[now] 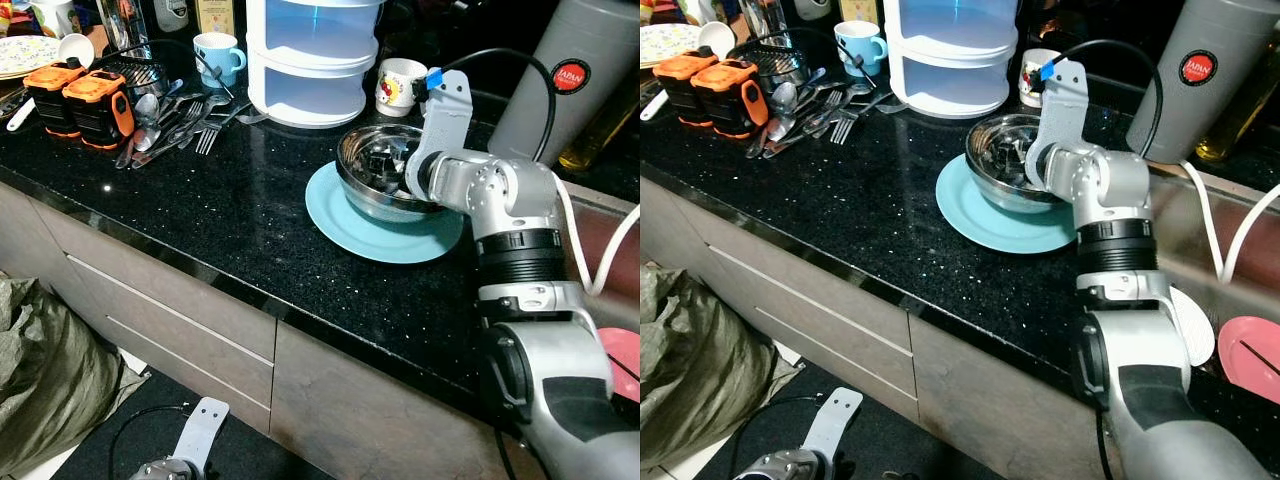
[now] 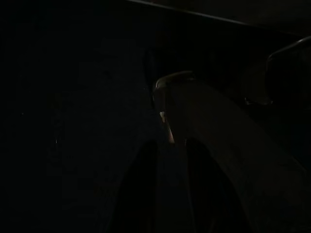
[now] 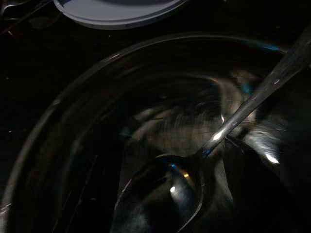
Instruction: Kitchen organization
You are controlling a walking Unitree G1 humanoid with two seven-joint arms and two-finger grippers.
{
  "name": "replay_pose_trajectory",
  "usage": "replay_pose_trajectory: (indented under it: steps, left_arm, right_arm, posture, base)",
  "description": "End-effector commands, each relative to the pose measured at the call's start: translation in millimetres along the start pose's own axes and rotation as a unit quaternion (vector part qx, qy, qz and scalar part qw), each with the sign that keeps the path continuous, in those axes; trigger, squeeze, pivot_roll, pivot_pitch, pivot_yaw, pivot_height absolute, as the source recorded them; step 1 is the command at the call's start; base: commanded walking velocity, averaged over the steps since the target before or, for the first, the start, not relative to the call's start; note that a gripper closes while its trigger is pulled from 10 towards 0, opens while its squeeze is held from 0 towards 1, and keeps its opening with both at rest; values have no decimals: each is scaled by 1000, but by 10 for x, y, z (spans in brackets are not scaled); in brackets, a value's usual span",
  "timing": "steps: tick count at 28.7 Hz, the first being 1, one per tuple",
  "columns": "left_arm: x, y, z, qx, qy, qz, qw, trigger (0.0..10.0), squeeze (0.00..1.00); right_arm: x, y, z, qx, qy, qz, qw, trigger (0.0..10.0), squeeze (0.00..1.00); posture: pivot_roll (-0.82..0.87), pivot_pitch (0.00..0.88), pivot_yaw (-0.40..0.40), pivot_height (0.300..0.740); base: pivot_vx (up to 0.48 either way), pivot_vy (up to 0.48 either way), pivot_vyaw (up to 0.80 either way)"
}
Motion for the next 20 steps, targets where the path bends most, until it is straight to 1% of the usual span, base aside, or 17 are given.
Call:
replay_pose_trajectory:
  steps: [1,2,4,5,6,7,8,12,17,18,19,20]
  left_arm:
    - [9,-58,18,-7,-3,-6,1000,10000,0]
    - [9,-58,18,-7,-3,-6,1000,10000,0]
    - [11,-53,24,-8,-4,-4,1000,10000,0]
    - [11,-51,27,-8,-5,-4,1000,10000,0]
    - [12,-50,30,-8,-5,-3,1000,10000,0]
    - [12,-50,30,-8,-5,-3,1000,10000,0]
    - [15,-48,39,-10,-6,-2,1000,10000,0]
    - [20,-45,53,-14,-7,1,1000,10000,0]
    - [22,-42,61,-15,-7,2,1000,10000,0]
    - [22,-41,62,-15,-7,2,1000,10000,0]
    - [21,-38,59,-14,-7,2,1000,10000,0]
    - [21,-38,59,-14,-7,2,1000,10000,0]
  right_arm:
    - [27,-61,-20,5,1,-7,1000,10000,0]
    - [27,-61,-20,5,1,-7,1000,10000,0]
    - [92,-68,-47,-11,-13,-5,1000,10000,0]
    - [114,-66,-54,-15,-17,-4,1000,4745,0]
    - [128,-65,-59,-17,-19,-3,1000,745,0]
    - [128,-65,-59,-17,-19,-3,1000,745,0]
    - [151,-51,-62,-28,-26,0,999,0,0]
    - [179,42,-115,-36,-25,17,999,0,0]
    - [195,111,-126,-30,-28,31,999,0,0]
    - [199,121,-120,-27,-29,34,999,0,0]
    - [194,162,-82,-8,-33,48,998,0,0]
    - [194,162,-82,-8,-33,48,998,0,0]
  posture:
    - [34,134,-94,740]
    - [34,134,-94,740]
    - [29,140,-99,740]
    - [29,141,-100,740]
    - [30,141,-103,740]
    - [30,141,-103,740]
    - [32,144,-110,740]
    - [34,145,-116,740]
    - [33,145,-117,740]
    - [33,145,-117,740]
    - [33,144,-113,740]
    - [33,144,-113,740]
  base:
    - [0,0,0]
    - [0,0,0]
    - [0,0,0]
    - [0,0,0]
    - [0,0,0]
    - [0,0,0]
    - [0,0,0]
    - [0,0,0]
    - [0,0,0]
    - [0,0,0]
    - [0,0,0]
    - [0,0,0]
Point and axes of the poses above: a point about 5 cm out from each wrist's last joint towards the gripper, its own x axis pointing out of the wrist towards the gripper, its own y axis along the axis of the wrist's last joint, z = x × y, the point moved 4 cm from there along x, pointing out of the wrist towards the gripper, and after that the axes turned 12 degrees about -x, right-handed, at the moved point
